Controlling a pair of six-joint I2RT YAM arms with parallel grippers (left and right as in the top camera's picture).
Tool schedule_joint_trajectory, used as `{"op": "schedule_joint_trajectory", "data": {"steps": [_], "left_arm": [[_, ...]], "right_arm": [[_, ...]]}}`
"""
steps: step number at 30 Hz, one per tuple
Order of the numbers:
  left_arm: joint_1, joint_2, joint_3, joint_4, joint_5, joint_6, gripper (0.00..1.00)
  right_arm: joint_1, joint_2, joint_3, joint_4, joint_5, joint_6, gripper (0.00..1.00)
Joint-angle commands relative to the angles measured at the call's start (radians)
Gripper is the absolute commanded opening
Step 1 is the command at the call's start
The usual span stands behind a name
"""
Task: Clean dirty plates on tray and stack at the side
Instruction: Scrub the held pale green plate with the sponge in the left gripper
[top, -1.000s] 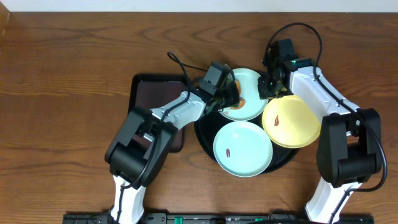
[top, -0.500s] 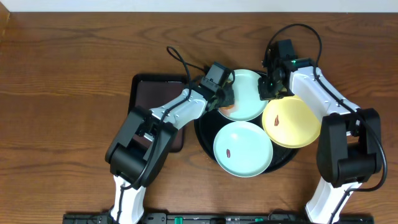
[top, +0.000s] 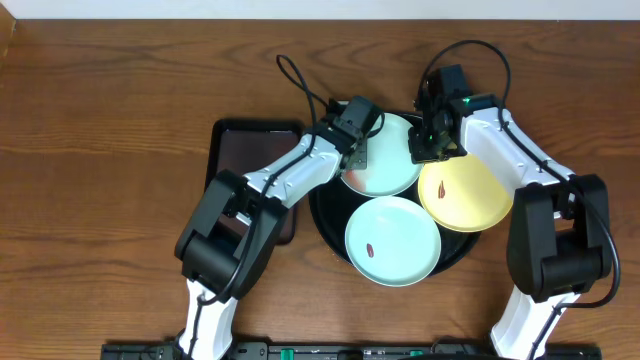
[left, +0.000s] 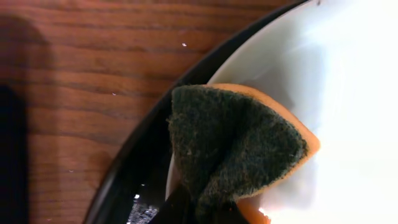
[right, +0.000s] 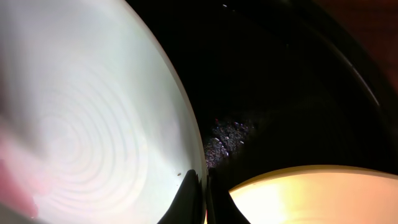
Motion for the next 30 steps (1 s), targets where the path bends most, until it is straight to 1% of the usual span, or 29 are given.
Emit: {"op": "schedule_joint_trajectory", "data": {"steps": [1,6,8,13,20,21,23,28,30], "left_arm": [[0.031,0.025,0.059,-0.067,-0.124,0.024,0.08],[0.031,0.015,0.128,-0.161,-0.120,0.016,0.07],[0.031,-0.011,0.130,-0.184,-0.119,-0.008,0.07],[0.032,-0.080,0.130,-0.233,-0.118,-0.025,0.07],[0.032,-0.166,0.130,-0.254,-0.029,-0.025,0.07],[0.031,-0.165,0.128,-0.240,0.009,-0.025,0.07],[0.027,-0.141,0.102,-0.153,0.083,-0.025,0.07],[0.022,-0.082,0.061,-0.005,0.107,-0.025,0.07],[0.022,-0.053,0.061,0.044,0.143,-0.024,0.07]], "right_arm": [[-0.011,-0.017,-0.005,-0.015,0.065,-0.022,0.01],[-0.011,-0.017,-0.005,-0.015,0.065,-0.022,0.01],[-0.011,-0.017,-0.005,-0.015,0.065,-0.021,0.01],[-0.011,-0.017,-0.005,-0.016,0.065,-0.021,0.01],[-0.012,-0.017,-0.005,-0.016,0.065,-0.022,0.01],[-0.012,-0.017,-0.005,-0.016,0.064,-0.022,0.01],[-0.011,-0.017,-0.005,-0.017,0.064,-0.022,0.01],[-0.011,-0.017,-0.005,-0.027,0.064,-0.022,0.01],[-0.011,-0.017,-0.005,-0.027,0.064,-0.022,0.01]]}}
